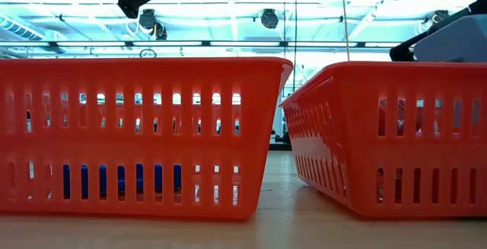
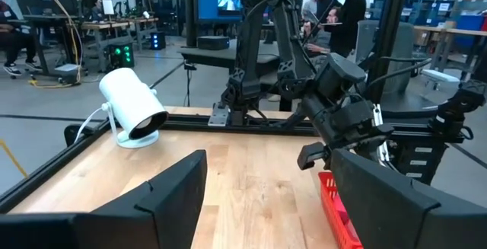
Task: Pick & Place Office items
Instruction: Put the light blue charger adapter into the right red bin, then put the green charger adapter into the right red bin
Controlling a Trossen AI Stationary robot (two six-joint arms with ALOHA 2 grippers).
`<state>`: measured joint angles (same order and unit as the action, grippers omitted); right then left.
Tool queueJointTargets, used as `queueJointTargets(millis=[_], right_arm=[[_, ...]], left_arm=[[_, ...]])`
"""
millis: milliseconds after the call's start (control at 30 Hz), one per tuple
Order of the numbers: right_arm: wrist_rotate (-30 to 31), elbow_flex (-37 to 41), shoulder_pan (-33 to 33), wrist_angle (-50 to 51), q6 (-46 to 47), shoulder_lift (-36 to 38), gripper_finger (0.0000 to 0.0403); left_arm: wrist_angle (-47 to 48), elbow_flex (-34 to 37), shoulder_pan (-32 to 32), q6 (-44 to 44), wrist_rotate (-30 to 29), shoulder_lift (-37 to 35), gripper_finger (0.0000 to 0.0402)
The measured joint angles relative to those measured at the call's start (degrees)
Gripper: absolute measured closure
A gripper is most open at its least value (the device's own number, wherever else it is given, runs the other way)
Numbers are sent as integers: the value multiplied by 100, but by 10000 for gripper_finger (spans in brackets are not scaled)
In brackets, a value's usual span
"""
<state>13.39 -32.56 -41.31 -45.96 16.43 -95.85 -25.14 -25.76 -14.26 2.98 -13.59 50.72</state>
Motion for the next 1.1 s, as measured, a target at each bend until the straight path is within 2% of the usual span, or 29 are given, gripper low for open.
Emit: queueJointTargets(millis=[467,733,900,1100], right_arm=[[22,0,6,-311,230,0,251],[-13,0,6,-611,299,2,254],[-594,0,28,-608,451,2,253],[-786,0,48,-609,722,4,256]], left_arm=[[3,-2,-2,31,1,2,111],[-19,-7,-2,33,-3,76,112],[-10,-7,-2,33,-6,79,121],[-14,-7,-2,33,-6,79,128]])
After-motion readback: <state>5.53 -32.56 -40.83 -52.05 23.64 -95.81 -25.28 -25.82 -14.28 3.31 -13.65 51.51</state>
